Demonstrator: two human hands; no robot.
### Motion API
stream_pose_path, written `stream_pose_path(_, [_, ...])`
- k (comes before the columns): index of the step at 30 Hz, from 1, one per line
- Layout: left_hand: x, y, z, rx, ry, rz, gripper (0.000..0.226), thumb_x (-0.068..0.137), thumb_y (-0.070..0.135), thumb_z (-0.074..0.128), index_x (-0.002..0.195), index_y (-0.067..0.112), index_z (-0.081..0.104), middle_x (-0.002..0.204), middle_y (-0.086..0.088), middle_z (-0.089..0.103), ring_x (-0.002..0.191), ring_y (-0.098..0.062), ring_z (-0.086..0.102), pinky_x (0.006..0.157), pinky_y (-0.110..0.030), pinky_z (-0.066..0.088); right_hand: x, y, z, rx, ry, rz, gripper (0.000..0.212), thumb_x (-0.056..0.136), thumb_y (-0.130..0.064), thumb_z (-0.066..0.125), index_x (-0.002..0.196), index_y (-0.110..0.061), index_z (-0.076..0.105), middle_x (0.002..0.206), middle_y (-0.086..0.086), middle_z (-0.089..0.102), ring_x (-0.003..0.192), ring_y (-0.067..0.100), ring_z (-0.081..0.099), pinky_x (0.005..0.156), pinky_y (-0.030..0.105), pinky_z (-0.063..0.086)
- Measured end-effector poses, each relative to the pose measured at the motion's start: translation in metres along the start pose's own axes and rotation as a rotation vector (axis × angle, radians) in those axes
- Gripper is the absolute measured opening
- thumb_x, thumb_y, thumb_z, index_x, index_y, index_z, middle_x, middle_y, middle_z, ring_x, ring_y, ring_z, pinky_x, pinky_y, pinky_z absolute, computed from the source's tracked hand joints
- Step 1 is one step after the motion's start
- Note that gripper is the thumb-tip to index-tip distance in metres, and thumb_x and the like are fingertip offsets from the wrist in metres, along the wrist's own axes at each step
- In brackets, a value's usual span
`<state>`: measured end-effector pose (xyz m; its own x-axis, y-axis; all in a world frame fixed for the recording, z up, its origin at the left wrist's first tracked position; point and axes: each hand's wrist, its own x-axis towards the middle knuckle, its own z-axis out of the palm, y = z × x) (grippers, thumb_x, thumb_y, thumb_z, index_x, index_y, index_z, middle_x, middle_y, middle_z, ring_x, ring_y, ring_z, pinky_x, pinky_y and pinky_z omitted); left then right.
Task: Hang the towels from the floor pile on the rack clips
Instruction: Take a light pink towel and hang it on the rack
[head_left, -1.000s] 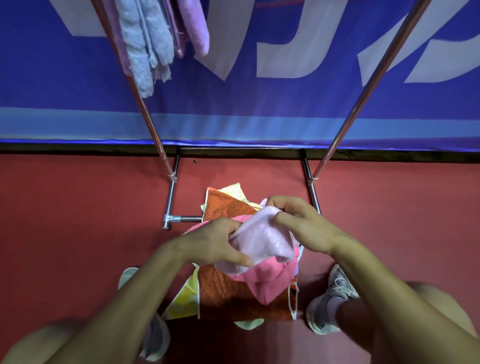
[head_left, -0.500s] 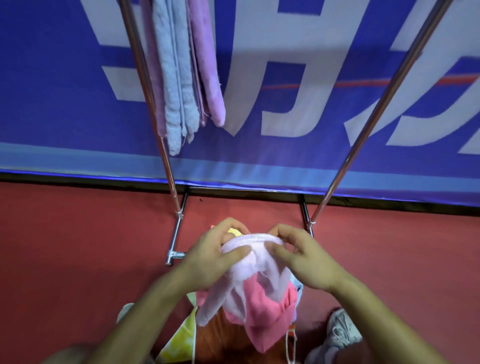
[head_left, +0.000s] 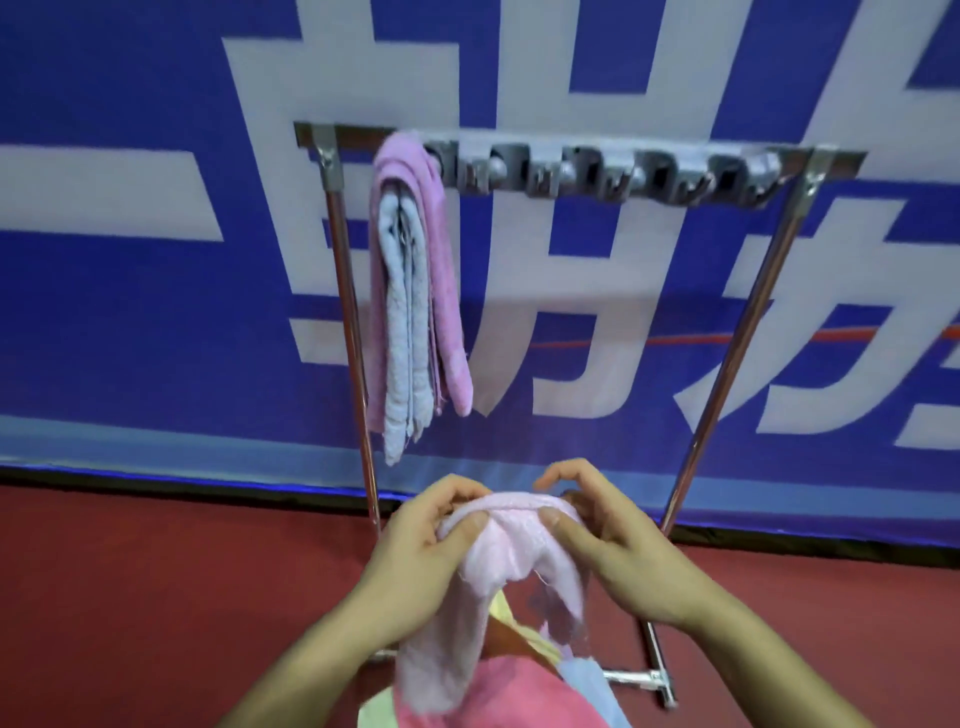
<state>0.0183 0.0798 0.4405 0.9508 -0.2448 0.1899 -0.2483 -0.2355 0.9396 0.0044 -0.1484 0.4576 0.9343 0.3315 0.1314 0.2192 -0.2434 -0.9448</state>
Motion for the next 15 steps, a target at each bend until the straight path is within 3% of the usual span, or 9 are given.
stream_pose_path(3, [0.019,0.035,-0.012,-0.071,0.016,0.027,0.015,0.093,0.009,0.062,0.103,0.018,0.068,0.099,-0.002,0.074,0.095,-0.015,0.069,0.086,-0.033,0.055,0.02,-0.035,-0.012,0.138,0.013,-0.05,0.021,0.098,-0.033,0.058,0.116,-0.021,0.056,0.094,0.037,0.053,0.082,0.026,0.049,0.077,0.045,0.041])
stream_pose_path(6, [0.041,0.071,-0.024,-0.071,0.029,0.075,0.03,0.095,-0.011,0.053,0.107,0.013,0.065,0.101,0.001,0.075,0.097,-0.011,0.07,0.083,-0.019,0.053,0.042,-0.068,-0.019,0.168,0.017,-0.117,0.013,0.099,-0.028,0.056,0.108,-0.019,0.056,0.091,0.026,0.057,0.083,0.024,0.048,0.076,0.042,0.039])
stream_pose_path(9, [0.066,0.103,-0.033,-0.051,0.071,0.139,0.04,0.094,-0.013,0.046,0.108,0.02,0.064,0.106,-0.003,0.075,0.103,-0.018,0.071,0.088,-0.027,0.057,0.066,-0.098,-0.024,0.098,0.05,-0.173,0.008,0.104,-0.025,0.053,0.107,-0.018,0.056,0.088,0.021,0.06,0.078,0.023,0.048,0.07,0.04,0.038])
stream_pose_path(12, [0.095,0.131,-0.042,-0.055,0.106,0.188,0.032,0.099,-0.003,0.049,0.113,0.023,0.061,0.102,-0.011,0.075,0.1,-0.037,0.069,0.09,-0.052,0.054,0.095,-0.132,-0.038,0.062,0.146,-0.236,0.008,0.106,-0.015,0.049,0.109,-0.02,0.055,0.096,0.034,0.064,0.075,0.026,0.053,0.068,0.043,0.041])
stream_pose_path(15, [0.129,0.158,-0.053,-0.001,0.075,0.211,0.029,0.102,0.003,0.049,0.12,0.025,0.057,0.097,-0.013,0.075,0.087,-0.039,0.069,0.075,-0.045,0.056,0.123,-0.162,-0.057,0.049,0.245,-0.293,0.015,0.106,-0.013,0.047,0.106,-0.026,0.056,0.093,0.032,0.065,0.073,0.029,0.056,0.066,0.043,0.043])
